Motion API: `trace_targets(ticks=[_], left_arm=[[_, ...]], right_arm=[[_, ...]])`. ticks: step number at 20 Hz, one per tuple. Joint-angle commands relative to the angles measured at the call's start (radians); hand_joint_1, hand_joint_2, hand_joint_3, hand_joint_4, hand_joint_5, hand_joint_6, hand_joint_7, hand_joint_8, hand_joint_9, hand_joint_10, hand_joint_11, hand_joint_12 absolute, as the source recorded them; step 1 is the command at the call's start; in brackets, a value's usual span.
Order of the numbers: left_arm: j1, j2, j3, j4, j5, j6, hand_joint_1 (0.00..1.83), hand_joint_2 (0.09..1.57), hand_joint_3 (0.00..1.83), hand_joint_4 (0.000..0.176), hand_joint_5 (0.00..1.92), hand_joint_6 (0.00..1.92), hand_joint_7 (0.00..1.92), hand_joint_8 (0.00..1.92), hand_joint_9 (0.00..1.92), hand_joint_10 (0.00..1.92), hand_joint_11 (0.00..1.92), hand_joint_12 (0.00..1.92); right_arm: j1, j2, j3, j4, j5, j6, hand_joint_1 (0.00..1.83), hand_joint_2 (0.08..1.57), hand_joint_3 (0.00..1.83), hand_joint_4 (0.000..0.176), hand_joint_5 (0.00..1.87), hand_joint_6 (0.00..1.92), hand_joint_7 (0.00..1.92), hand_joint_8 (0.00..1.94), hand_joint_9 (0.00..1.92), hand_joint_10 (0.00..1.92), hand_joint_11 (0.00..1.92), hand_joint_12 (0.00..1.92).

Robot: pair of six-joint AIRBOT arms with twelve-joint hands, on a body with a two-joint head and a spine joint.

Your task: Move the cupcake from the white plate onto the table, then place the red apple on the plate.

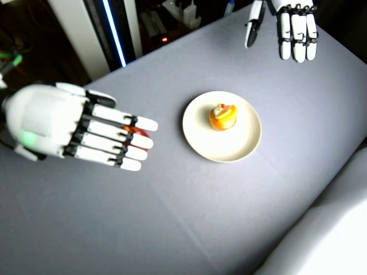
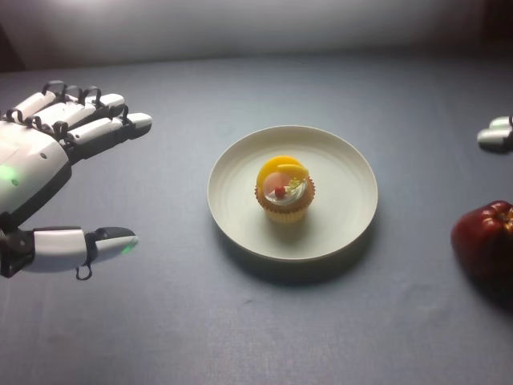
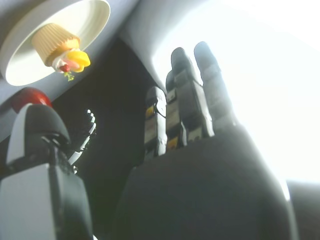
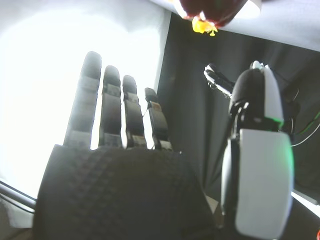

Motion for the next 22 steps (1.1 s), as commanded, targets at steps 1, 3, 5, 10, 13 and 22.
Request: trace_targets(ticks=[1, 3, 5, 10, 13, 22], left_arm=[[-0.005, 0.003, 0.004, 0.001, -0.121, -0.001, 0.73, 0.97, 0.01, 0.117, 0.31, 0.0, 0.18, 0.0, 0.19, 0.01, 0.0, 0.63], [-0.005, 0.003, 0.005, -0.001, -0.12, -0.001, 0.73, 0.96, 0.0, 0.112, 0.32, 0.0, 0.2, 0.0, 0.21, 0.01, 0.0, 0.66], [-0.022, -0.012, 0.018, 0.001, -0.103, -0.003, 0.72, 0.96, 0.0, 0.106, 0.32, 0.0, 0.21, 0.0, 0.23, 0.0, 0.0, 0.74], [-0.2, -0.145, 0.14, 0.109, 0.075, -0.056, 0.84, 0.9, 0.0, 0.151, 0.3, 0.01, 0.19, 0.0, 0.19, 0.0, 0.0, 0.61], [-0.325, -0.235, 0.219, 0.188, 0.22, -0.071, 0.92, 0.9, 0.0, 0.108, 0.34, 0.0, 0.26, 0.0, 0.24, 0.0, 0.03, 0.59], [-0.441, -0.418, 0.358, 0.264, 0.441, -0.071, 0.94, 0.88, 0.0, 0.143, 0.34, 0.0, 0.29, 0.0, 0.26, 0.0, 0.0, 0.73]], right_arm=[[0.011, 0.003, 0.007, 0.03, 0.123, 0.004, 0.86, 1.07, 0.02, 0.0, 0.42, 0.01, 0.34, 0.01, 0.38, 0.02, 0.25, 0.56], [0.011, 0.002, 0.008, 0.03, 0.123, 0.004, 0.87, 1.07, 0.0, 0.005, 0.43, 0.0, 0.36, 0.0, 0.41, 0.01, 0.27, 0.54], [0.012, 0.0, 0.008, 0.03, 0.123, 0.004, 0.88, 1.07, 0.0, 0.0, 0.44, 0.0, 0.37, 0.0, 0.41, 0.0, 0.27, 0.53], [0.014, -0.002, 0.009, 0.03, 0.123, 0.006, 0.78, 1.09, 0.0, 0.0, 0.4, 0.0, 0.36, 0.0, 0.4, 0.0, 0.29, 0.47], [0.015, -0.004, 0.01, 0.029, 0.123, 0.006, 0.78, 1.12, 0.01, 0.011, 0.35, 0.0, 0.37, 0.0, 0.4, 0.0, 0.28, 0.44], [0.031, -0.019, 0.015, 0.029, 0.124, 0.006, 0.5, 1.28, 0.0, 0.048, 0.0, 0.0, 0.15, 0.0, 0.27, 0.0, 0.05, 0.71]])
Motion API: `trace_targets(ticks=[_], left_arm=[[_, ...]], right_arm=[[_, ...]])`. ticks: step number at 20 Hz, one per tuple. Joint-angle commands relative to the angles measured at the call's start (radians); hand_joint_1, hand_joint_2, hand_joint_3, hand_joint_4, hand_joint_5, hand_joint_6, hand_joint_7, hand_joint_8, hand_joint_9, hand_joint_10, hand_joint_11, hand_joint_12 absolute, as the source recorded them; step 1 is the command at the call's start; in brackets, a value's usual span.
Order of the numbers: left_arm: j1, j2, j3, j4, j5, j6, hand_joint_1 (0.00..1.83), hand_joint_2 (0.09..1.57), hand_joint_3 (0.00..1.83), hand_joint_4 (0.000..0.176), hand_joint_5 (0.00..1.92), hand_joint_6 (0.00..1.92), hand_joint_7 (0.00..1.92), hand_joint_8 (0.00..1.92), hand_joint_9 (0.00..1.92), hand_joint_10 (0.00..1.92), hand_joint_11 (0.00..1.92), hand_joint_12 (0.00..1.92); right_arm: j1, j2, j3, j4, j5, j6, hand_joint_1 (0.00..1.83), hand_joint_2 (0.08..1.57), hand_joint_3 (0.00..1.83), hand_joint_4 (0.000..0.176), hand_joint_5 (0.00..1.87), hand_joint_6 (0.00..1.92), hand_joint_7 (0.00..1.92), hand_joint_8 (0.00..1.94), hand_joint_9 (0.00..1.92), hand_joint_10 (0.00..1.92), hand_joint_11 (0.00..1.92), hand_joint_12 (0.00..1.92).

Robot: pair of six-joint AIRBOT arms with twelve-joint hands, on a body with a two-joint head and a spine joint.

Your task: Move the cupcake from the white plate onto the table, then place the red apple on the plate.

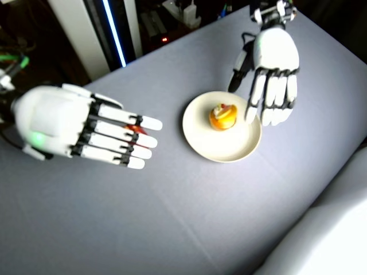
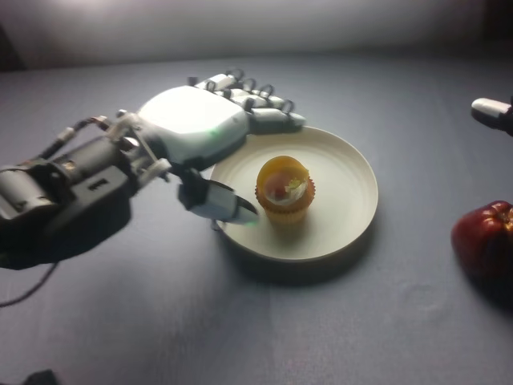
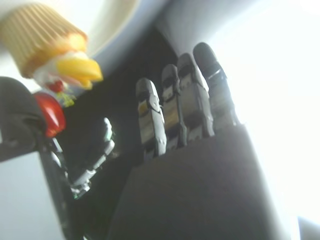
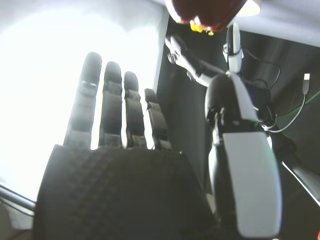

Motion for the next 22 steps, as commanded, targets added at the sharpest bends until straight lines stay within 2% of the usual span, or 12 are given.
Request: trace_targets(ticks=[1, 3, 5, 6, 7, 8, 12, 14, 17, 19, 20, 22], left_arm=[[-0.014, -0.005, 0.003, 0.013, -0.098, -0.001, 0.88, 0.88, 0.0, 0.168, 0.33, 0.0, 0.29, 0.0, 0.29, 0.0, 0.0, 0.82], [-0.018, -0.022, 0.01, 0.016, -0.091, -0.001, 0.8, 0.89, 0.0, 0.176, 0.29, 0.0, 0.25, 0.0, 0.26, 0.0, 0.0, 0.82], [-0.021, -0.035, 0.017, 0.017, -0.086, -0.001, 0.82, 0.86, 0.0, 0.17, 0.33, 0.0, 0.3, 0.0, 0.28, 0.0, 0.0, 0.94], [-0.023, -0.04, 0.02, 0.022, -0.08, -0.001, 0.86, 0.85, 0.0, 0.137, 0.36, 0.0, 0.36, 0.0, 0.34, 0.01, 0.03, 1.01], [-0.024, -0.043, 0.024, 0.025, -0.074, -0.001, 0.92, 0.85, 0.0, 0.11, 0.4, 0.0, 0.42, 0.0, 0.42, 0.01, 0.09, 0.97], [-0.024, -0.047, 0.028, 0.026, -0.068, -0.001, 0.94, 0.86, 0.0, 0.104, 0.43, 0.0, 0.47, 0.0, 0.47, 0.01, 0.16, 0.92], [-0.024, -0.059, 0.047, 0.028, -0.038, -0.001, 1.06, 0.91, 0.0, 0.123, 0.45, 0.0, 0.47, 0.0, 0.42, 0.0, 0.03, 1.09], [-0.024, -0.068, 0.054, 0.028, -0.033, -0.002, 1.08, 0.89, 0.0, 0.112, 0.47, 0.0, 0.48, 0.0, 0.43, 0.0, 0.06, 1.06], [-0.028, -0.079, 0.063, 0.029, -0.027, -0.001, 1.05, 0.86, 0.0, 0.113, 0.46, 0.0, 0.48, 0.0, 0.45, 0.0, 0.15, 0.88], [-0.028, -0.08, 0.065, 0.029, -0.026, -0.001, 1.03, 0.87, 0.0, 0.091, 0.5, 0.0, 0.54, 0.0, 0.5, 0.0, 0.24, 0.75], [-0.027, -0.082, 0.066, 0.028, -0.026, -0.002, 1.01, 0.87, 0.0, 0.095, 0.51, 0.0, 0.55, 0.0, 0.51, 0.0, 0.26, 0.7], [-0.027, -0.086, 0.069, 0.028, -0.025, -0.002, 1.01, 0.89, 0.0, 0.093, 0.57, 0.0, 0.59, 0.0, 0.55, 0.0, 0.23, 0.79]], right_arm=[[0.012, 0.001, 0.007, 0.029, 0.122, 0.006, 0.5, 1.29, 0.0, 0.048, 0.0, 0.0, 0.15, 0.0, 0.27, 0.0, 0.04, 0.72], [0.012, 0.001, 0.007, 0.029, 0.122, 0.006, 0.53, 1.29, 0.0, 0.052, 0.0, 0.0, 0.17, 0.01, 0.28, 0.01, 0.05, 0.74], [0.012, 0.001, 0.008, 0.029, 0.122, 0.006, 0.55, 1.29, 0.0, 0.049, 0.0, 0.0, 0.17, 0.0, 0.28, 0.0, 0.05, 0.74], [0.012, 0.001, 0.008, 0.029, 0.122, 0.006, 0.55, 1.3, 0.0, 0.056, 0.01, 0.0, 0.17, 0.0, 0.27, 0.0, 0.05, 0.74], [0.012, 0.001, 0.008, 0.03, 0.122, 0.006, 0.59, 1.31, 0.01, 0.053, 0.01, 0.0, 0.17, 0.0, 0.28, 0.0, 0.06, 0.74], [0.012, 0.001, 0.008, 0.03, 0.122, 0.006, 0.59, 1.31, 0.0, 0.055, 0.02, 0.0, 0.18, 0.0, 0.29, 0.01, 0.08, 0.74], [0.012, 0.0, 0.009, 0.03, 0.122, 0.009, 0.62, 1.3, 0.0, 0.048, 0.03, 0.0, 0.19, 0.0, 0.3, 0.0, 0.11, 0.68], [0.012, -0.002, 0.011, 0.03, 0.122, 0.013, 0.65, 1.31, 0.0, 0.041, 0.05, 0.0, 0.22, 0.0, 0.32, 0.0, 0.15, 0.64], [0.012, -0.005, 0.014, 0.03, 0.121, 0.019, 0.67, 1.31, 0.0, 0.028, 0.07, 0.01, 0.24, 0.01, 0.33, 0.01, 0.17, 0.65], [0.012, -0.006, 0.014, 0.029, 0.122, 0.026, 0.7, 1.3, 0.0, 0.028, 0.09, 0.01, 0.25, 0.01, 0.34, 0.01, 0.17, 0.64], [0.012, -0.006, 0.014, 0.029, 0.122, 0.028, 0.7, 1.3, 0.0, 0.026, 0.1, 0.01, 0.25, 0.01, 0.35, 0.01, 0.17, 0.64], [0.011, -0.006, 0.014, 0.029, 0.122, 0.029, 0.72, 1.31, 0.0, 0.02, 0.13, 0.0, 0.26, 0.0, 0.36, 0.0, 0.18, 0.61]])
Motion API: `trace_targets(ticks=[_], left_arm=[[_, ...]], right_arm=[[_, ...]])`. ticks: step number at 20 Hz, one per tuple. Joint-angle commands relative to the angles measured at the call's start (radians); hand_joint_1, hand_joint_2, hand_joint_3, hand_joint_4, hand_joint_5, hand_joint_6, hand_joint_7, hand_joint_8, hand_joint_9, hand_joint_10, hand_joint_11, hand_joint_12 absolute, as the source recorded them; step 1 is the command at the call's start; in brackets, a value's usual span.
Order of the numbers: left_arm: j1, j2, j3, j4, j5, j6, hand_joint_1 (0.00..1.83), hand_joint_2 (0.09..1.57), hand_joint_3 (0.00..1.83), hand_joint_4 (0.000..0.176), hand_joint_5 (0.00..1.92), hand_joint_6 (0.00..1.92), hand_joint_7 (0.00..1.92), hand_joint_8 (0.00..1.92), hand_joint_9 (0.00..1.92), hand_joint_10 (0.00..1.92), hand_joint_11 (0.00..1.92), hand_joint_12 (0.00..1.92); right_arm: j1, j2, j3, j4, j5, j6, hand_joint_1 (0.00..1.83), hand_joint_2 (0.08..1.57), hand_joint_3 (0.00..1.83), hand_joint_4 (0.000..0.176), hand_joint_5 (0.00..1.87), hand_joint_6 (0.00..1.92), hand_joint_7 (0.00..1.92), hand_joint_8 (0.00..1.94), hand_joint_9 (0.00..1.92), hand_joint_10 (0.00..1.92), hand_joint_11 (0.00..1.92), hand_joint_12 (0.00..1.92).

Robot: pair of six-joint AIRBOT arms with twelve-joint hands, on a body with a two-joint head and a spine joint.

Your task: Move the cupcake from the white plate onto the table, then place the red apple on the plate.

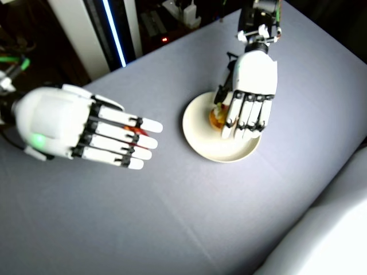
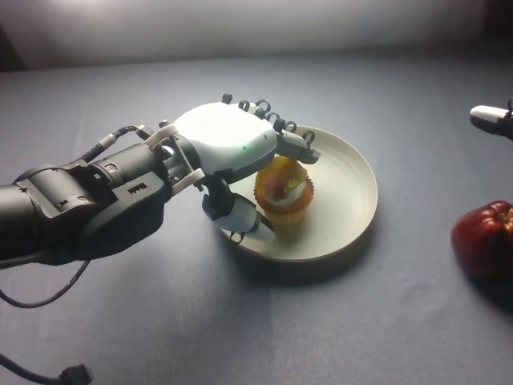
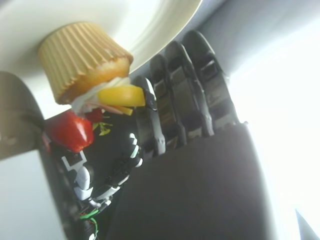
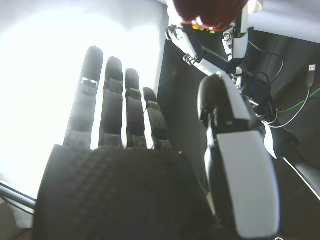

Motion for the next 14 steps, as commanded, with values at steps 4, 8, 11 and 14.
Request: trace_targets(ticks=[4, 8, 11, 14], left_arm=[[-0.009, -0.006, 0.009, -0.003, -0.105, -0.002, 1.27, 1.04, 0.0, 0.0, 1.37, 0.04, 1.06, 1.0, 1.02, 0.57, 0.44, 1.45], [-0.006, 0.003, 0.009, -0.023, -0.12, -0.002, 1.26, 1.05, 0.0, 0.0, 1.38, 0.06, 0.97, 1.17, 0.65, 1.37, 0.33, 1.77], [-0.006, 0.042, -0.016, -0.051, -0.178, -0.003, 1.28, 1.05, 0.0, 0.0, 1.37, 0.05, 1.03, 1.12, 0.73, 1.15, 0.33, 1.63], [0.005, 0.132, -0.082, -0.072, -0.287, -0.002, 1.27, 1.08, 0.0, 0.0, 1.37, 0.03, 0.94, 1.24, 0.64, 1.04, 0.22, 1.58]], right_arm=[[0.011, -0.001, 0.004, 0.029, 0.12, 0.01, 0.7, 1.3, 0.0, 0.012, 0.15, 0.0, 0.27, 0.0, 0.37, 0.01, 0.21, 0.6], [0.01, -0.001, 0.004, 0.029, 0.12, 0.014, 0.71, 1.3, 0.0, 0.015, 0.16, 0.0, 0.29, 0.0, 0.39, 0.0, 0.25, 0.54], [0.009, -0.001, 0.004, 0.029, 0.12, 0.019, 0.73, 1.3, 0.0, 0.004, 0.17, 0.0, 0.3, 0.0, 0.4, 0.0, 0.25, 0.54], [0.008, -0.001, 0.004, 0.03, 0.121, 0.029, 0.71, 1.31, 0.0, 0.0, 0.17, 0.0, 0.31, 0.0, 0.41, 0.01, 0.27, 0.55]])
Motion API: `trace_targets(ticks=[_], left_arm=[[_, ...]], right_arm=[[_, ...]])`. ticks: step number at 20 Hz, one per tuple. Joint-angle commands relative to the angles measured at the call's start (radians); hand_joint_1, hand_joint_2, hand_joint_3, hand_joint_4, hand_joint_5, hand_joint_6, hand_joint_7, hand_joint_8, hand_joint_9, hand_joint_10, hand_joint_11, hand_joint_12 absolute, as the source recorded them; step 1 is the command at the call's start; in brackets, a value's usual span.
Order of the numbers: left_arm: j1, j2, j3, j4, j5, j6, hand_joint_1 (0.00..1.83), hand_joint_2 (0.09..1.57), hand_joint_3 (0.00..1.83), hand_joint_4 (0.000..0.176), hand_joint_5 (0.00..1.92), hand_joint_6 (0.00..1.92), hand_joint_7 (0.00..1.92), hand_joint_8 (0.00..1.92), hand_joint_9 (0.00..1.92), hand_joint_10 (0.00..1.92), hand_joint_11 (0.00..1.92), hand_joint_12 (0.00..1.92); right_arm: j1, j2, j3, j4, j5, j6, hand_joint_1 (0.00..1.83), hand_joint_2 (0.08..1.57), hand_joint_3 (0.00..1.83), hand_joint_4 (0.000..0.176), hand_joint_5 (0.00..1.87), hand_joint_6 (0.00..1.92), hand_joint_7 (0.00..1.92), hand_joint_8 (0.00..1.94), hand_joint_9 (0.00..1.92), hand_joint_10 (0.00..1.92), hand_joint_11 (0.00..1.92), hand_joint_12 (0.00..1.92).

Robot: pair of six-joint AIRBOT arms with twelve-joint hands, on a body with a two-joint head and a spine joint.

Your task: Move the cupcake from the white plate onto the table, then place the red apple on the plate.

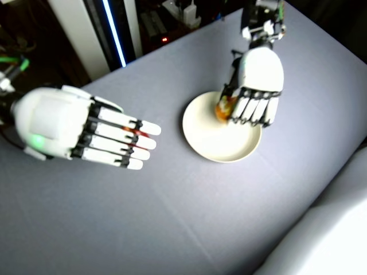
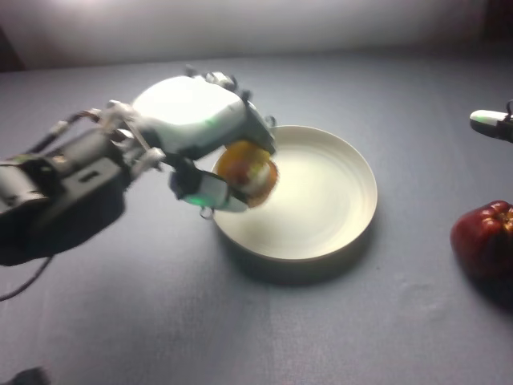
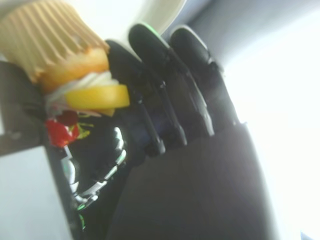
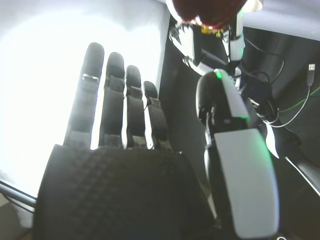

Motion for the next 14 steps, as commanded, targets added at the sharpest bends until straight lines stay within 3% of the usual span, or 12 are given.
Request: trace_targets(ticks=[1, 3, 4, 5, 6, 7, 8, 9, 10, 12, 13, 14], left_arm=[[0.001, 0.033, -0.014, -0.008, -0.177, 0.013, 1.27, 1.07, 0.0, 0.0, 1.39, 0.03, 0.97, 1.19, 0.75, 0.93, 0.34, 1.54], [0.045, 0.125, -0.084, -0.05, -0.237, 0.073, 1.25, 1.05, 0.01, 0.0, 1.24, 0.51, 1.02, 0.95, 0.84, 0.55, 0.33, 1.34], [0.081, 0.176, -0.121, -0.075, -0.271, 0.096, 1.22, 1.11, 0.0, 0.0, 1.1, 0.79, 0.88, 1.12, 0.76, 0.37, 0.24, 1.23], [0.115, 0.212, -0.145, -0.094, -0.299, 0.105, 1.2, 1.15, 0.01, 0.0, 1.01, 1.0, 0.83, 1.17, 0.73, 0.26, 0.08, 1.21], [0.146, 0.239, -0.164, -0.113, -0.323, 0.113, 1.19, 1.18, 0.01, 0.0, 0.95, 1.1, 0.73, 1.29, 0.66, 0.2, 0.01, 1.26], [0.19, 0.267, -0.188, -0.15, -0.353, 0.129, 1.2, 1.17, 0.0, 0.0, 0.99, 1.03, 0.76, 1.26, 0.74, 0.24, 0.1, 1.41], [0.215, 0.279, -0.201, -0.174, -0.37, 0.148, 1.21, 1.15, 0.01, 0.0, 1.02, 0.92, 0.8, 1.27, 0.75, 0.5, 0.19, 1.56], [0.241, 0.289, -0.217, -0.21, -0.382, 0.184, 1.21, 1.14, 0.0, 0.0, 1.03, 0.93, 0.85, 1.17, 0.74, 0.55, 0.19, 1.51], [0.26, 0.289, -0.224, -0.239, -0.384, 0.209, 1.21, 1.14, 0.0, 0.0, 1.04, 0.88, 0.83, 1.21, 0.71, 0.62, 0.17, 1.5], [0.28, 0.267, -0.211, -0.273, -0.371, 0.213, 1.26, 1.11, 0.0, 0.0, 1.17, 0.46, 0.88, 1.31, 0.68, 0.85, 0.2, 1.53], [0.285, 0.252, -0.2, -0.284, -0.358, 0.213, 1.25, 1.13, 0.0, 0.0, 1.13, 0.49, 0.86, 1.37, 0.59, 0.98, 0.13, 1.56], [0.293, 0.235, -0.188, -0.298, -0.342, 0.213, 1.25, 1.14, 0.0, 0.0, 1.1, 0.57, 0.82, 1.41, 0.52, 0.92, 0.05, 1.48]], right_arm=[[0.008, -0.001, 0.003, 0.03, 0.121, 0.011, 0.73, 1.31, 0.0, 0.0, 0.16, 0.0, 0.29, 0.0, 0.39, 0.0, 0.24, 0.55], [0.007, -0.001, 0.001, 0.03, 0.121, 0.012, 0.72, 1.31, 0.0, 0.0, 0.16, 0.0, 0.3, 0.0, 0.4, 0.01, 0.26, 0.56], [0.005, -0.001, 0.001, 0.031, 0.121, 0.013, 0.71, 1.31, 0.0, 0.0, 0.17, 0.0, 0.29, 0.0, 0.41, 0.01, 0.26, 0.56], [0.004, -0.001, 0.0, 0.033, 0.121, 0.013, 0.7, 1.31, 0.0, 0.0, 0.17, 0.0, 0.29, 0.0, 0.41, 0.01, 0.26, 0.56], [0.004, -0.001, -0.001, 0.034, 0.121, 0.014, 0.69, 1.31, 0.0, 0.0, 0.17, 0.0, 0.3, 0.0, 0.41, 0.01, 0.27, 0.55], [0.004, -0.001, -0.001, 0.034, 0.121, 0.014, 0.7, 1.31, 0.0, 0.0, 0.18, 0.0, 0.3, 0.0, 0.41, 0.01, 0.27, 0.55], [0.004, -0.001, -0.001, 0.034, 0.121, 0.014, 0.7, 1.31, 0.0, 0.0, 0.17, 0.0, 0.3, 0.0, 0.41, 0.0, 0.27, 0.55], [0.004, -0.001, -0.001, 0.034, 0.121, 0.018, 0.7, 1.32, 0.0, 0.0, 0.17, 0.0, 0.29, 0.0, 0.41, 0.0, 0.28, 0.51], [0.003, -0.001, -0.001, 0.034, 0.121, 0.019, 0.68, 1.32, 0.0, 0.0, 0.17, 0.0, 0.29, 0.0, 0.41, 0.0, 0.28, 0.49], [0.002, -0.001, -0.001, 0.033, 0.121, 0.019, 0.71, 1.31, 0.0, 0.0, 0.19, 0.0, 0.3, 0.0, 0.41, 0.0, 0.31, 0.43], [0.002, -0.001, -0.001, 0.033, 0.121, 0.02, 0.7, 1.3, 0.0, 0.0, 0.21, 0.0, 0.31, 0.0, 0.42, 0.0, 0.34, 0.37], [0.002, -0.001, -0.001, 0.033, 0.121, 0.02, 0.7, 1.31, 0.0, 0.0, 0.22, 0.0, 0.31, 0.0, 0.43, 0.0, 0.35, 0.36]])
